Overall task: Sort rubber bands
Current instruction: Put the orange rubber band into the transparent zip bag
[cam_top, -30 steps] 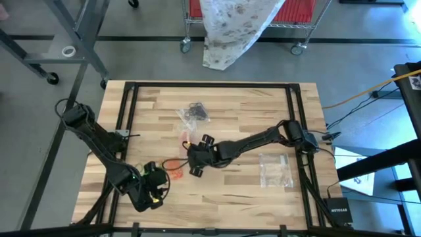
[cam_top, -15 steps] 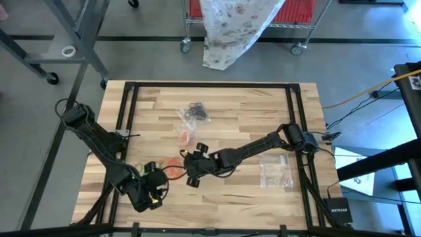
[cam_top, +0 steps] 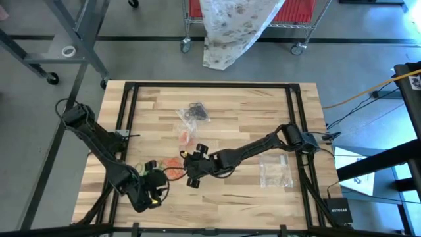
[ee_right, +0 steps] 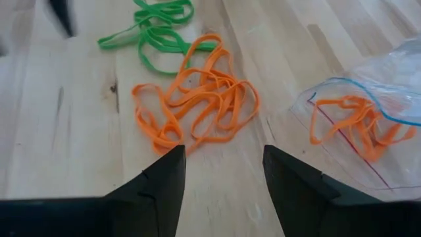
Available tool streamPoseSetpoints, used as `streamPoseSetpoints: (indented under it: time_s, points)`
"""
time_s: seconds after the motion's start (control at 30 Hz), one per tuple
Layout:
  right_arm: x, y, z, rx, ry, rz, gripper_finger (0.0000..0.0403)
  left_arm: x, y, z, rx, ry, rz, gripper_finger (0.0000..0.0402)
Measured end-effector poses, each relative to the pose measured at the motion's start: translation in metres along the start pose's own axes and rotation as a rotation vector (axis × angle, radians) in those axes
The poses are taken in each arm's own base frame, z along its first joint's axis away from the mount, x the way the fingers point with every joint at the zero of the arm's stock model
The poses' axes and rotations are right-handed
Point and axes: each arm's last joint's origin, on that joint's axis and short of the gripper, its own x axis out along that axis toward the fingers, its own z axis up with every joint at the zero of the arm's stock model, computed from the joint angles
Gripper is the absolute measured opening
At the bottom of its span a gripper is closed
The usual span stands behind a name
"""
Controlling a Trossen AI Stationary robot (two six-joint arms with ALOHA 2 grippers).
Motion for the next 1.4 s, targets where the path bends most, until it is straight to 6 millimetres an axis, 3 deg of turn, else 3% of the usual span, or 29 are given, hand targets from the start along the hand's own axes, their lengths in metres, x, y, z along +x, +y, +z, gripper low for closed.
streamPoseSetpoints:
  time_s: [0.4, 0.6, 0.87, 1.3, 1.4]
  points:
    - [0.0, 0.001, 0.0, 0.001, 0.006, 0.021, 0.0195, -0.02, 0.002, -0.01, 0.016, -0.03, 0.009, 0.0121]
    - [0.0, 0.001, 0.0, 0.001, 0.006, 0.02, 0.0195, -0.037, 0.023, -0.008, -0.016, -0.094, 0.012, 0.0098]
    - [0.002, 0.004, 0.004, -0.022, -0.035, 0.058, 0.0195, -0.026, 0.048, -0.025, -0.142, -0.127, -0.086, 0.0079]
    - [0.048, 0.014, -0.022, -0.093, -0.037, 0.168, 0.0195, -0.012, 0.052, -0.035, -0.189, -0.142, -0.109, 0.0078]
    - [0.049, 0.018, -0.025, -0.149, -0.034, 0.211, 0.0195, -0.011, 0.053, -0.034, -0.196, -0.142, -0.104, 0.0078]
